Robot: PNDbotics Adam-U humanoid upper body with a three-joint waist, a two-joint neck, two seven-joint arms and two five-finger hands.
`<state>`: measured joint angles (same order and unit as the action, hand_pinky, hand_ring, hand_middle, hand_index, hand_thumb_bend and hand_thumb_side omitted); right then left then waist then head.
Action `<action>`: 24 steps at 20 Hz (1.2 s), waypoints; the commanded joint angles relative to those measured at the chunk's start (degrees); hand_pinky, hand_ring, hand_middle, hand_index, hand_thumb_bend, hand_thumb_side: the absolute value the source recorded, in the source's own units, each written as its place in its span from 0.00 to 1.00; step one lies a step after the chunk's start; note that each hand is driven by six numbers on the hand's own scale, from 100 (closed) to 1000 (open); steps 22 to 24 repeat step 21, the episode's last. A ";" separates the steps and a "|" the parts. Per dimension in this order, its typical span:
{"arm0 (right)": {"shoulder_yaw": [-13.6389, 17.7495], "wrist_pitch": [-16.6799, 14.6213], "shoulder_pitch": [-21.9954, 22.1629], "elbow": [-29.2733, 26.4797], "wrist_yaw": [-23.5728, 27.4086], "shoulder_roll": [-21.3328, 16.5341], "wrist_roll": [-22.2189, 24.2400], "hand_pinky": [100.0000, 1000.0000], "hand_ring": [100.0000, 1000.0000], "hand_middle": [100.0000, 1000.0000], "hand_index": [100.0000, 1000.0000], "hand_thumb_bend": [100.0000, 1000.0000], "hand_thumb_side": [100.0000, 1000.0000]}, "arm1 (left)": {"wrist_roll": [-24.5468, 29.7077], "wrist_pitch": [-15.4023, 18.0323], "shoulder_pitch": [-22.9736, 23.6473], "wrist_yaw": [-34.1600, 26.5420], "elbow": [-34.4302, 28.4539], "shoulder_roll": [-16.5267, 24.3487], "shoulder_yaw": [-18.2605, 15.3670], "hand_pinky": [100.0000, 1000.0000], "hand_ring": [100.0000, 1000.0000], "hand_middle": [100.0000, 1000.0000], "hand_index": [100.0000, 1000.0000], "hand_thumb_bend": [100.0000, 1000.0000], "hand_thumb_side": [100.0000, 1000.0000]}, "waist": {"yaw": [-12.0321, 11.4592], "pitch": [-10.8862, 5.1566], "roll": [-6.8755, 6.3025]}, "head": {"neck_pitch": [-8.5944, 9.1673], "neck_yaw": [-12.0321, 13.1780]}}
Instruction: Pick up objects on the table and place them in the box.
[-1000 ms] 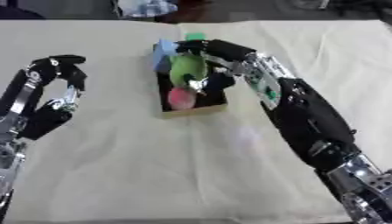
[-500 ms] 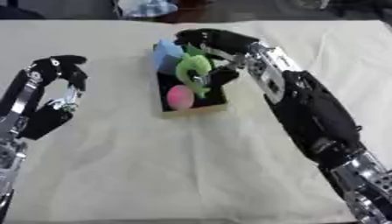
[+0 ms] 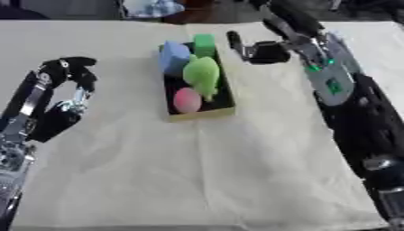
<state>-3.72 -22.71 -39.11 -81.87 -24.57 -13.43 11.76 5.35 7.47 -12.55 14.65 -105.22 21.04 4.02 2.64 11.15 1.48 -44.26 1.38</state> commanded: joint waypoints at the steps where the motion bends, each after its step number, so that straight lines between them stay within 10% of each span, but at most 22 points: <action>1: 2.05 3.69 2.45 -6.68 8.84 -3.22 1.58 0.86 0.79 0.83 0.97 0.00 0.44 | -1.11 0.76 -0.43 -1.60 -0.26 -0.45 0.28 0.69 0.49 0.51 0.76 0.00 0.66 | 0.31 -0.88 0.06 | 0.14 0.78; 12: 4.54 8.46 18.06 -13.97 21.24 0.79 -3.26 0.82 0.69 0.74 0.90 0.00 0.47 | -3.52 4.43 1.23 -4.05 1.33 -6.24 0.52 0.70 0.52 0.54 0.76 0.00 0.70 | 1.40 -0.80 -1.32 | 0.14 2.31; 24: 5.29 9.55 21.30 -14.86 19.13 0.77 -5.51 0.81 0.68 0.72 0.85 0.00 0.47 | -6.40 4.77 2.49 -5.78 3.31 -7.66 0.57 0.71 0.52 0.54 0.76 0.00 0.72 | 1.93 -0.91 -1.66 | 0.14 2.55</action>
